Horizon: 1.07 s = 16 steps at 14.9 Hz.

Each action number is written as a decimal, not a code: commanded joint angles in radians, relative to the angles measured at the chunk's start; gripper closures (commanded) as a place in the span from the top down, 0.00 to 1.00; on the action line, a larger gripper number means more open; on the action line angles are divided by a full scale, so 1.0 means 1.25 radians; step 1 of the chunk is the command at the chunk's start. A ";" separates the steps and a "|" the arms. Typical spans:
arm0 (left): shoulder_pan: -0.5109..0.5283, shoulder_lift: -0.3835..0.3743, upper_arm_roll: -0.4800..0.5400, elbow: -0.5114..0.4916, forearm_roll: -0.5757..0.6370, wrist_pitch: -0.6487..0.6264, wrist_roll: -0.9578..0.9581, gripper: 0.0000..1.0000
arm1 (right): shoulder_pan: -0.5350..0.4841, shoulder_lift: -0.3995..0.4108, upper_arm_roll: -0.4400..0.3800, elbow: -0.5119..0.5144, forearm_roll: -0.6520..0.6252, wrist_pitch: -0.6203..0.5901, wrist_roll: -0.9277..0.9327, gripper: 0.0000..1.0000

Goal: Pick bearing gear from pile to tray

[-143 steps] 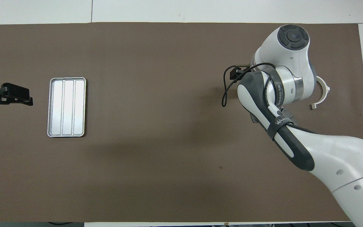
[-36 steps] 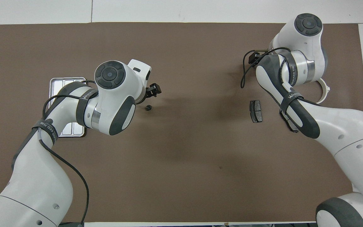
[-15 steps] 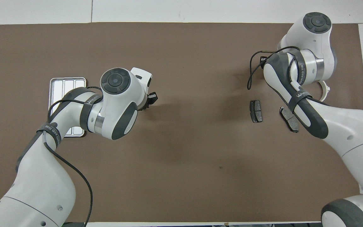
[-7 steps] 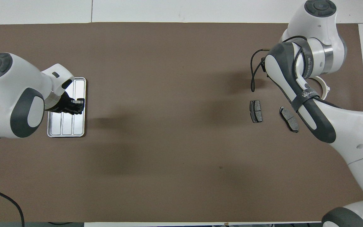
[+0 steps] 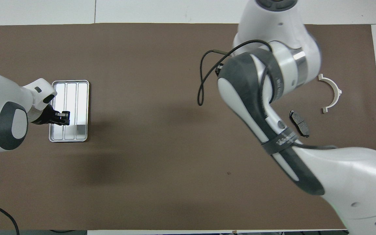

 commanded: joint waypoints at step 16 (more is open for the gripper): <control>0.008 -0.037 -0.014 -0.092 -0.007 0.098 -0.023 1.00 | 0.178 0.195 -0.022 -0.041 -0.090 0.387 0.303 0.00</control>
